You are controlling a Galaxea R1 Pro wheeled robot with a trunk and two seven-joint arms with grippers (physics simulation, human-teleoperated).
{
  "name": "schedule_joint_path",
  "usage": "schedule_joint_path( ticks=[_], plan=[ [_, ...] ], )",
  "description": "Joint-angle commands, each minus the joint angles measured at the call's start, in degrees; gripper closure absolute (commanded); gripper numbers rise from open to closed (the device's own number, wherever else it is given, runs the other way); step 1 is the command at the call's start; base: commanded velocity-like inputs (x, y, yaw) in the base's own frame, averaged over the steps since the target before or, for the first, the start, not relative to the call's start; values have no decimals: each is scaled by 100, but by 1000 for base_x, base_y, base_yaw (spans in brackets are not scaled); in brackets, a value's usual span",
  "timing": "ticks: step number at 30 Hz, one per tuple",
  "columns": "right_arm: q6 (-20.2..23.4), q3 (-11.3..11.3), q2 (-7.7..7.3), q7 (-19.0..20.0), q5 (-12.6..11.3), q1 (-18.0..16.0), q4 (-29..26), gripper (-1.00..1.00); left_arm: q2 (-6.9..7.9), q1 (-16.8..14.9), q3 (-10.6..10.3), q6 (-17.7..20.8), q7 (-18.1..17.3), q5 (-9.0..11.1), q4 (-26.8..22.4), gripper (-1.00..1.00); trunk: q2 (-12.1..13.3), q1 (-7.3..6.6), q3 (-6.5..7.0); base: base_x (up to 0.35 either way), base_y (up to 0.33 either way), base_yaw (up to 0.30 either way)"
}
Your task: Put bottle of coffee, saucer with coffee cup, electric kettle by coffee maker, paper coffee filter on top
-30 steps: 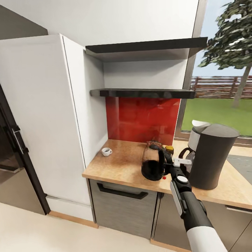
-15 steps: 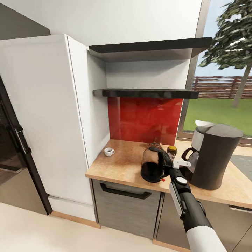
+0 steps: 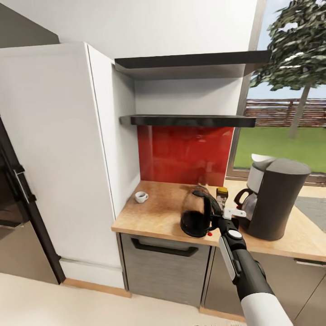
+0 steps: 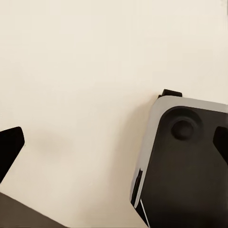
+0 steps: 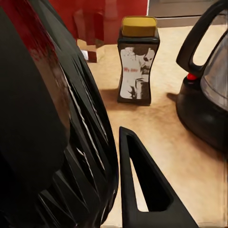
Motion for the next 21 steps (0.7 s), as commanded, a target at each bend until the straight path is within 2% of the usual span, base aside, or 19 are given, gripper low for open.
schedule_joint_path(
  ticks=[1, 9, 21],
  plan=[
    [33, -5, 5, -4, 33, -3, -7, 100, 2, 1, -50, -11, 24, 41, -4, -100, -5, 2, -2, 0, 66, -194],
    [33, -5, 5, -4, 33, -3, -7, 100, 5, 1, -51, -12, 28, 41, -4, -100, -5, 2, -2, 0, 12, -43],
    [33, -6, 5, -4, 36, -3, -7, 100, 10, 1, -51, -15, 25, 40, -4, -100, -5, 2, -2, 0, 0, -249]
  ],
)
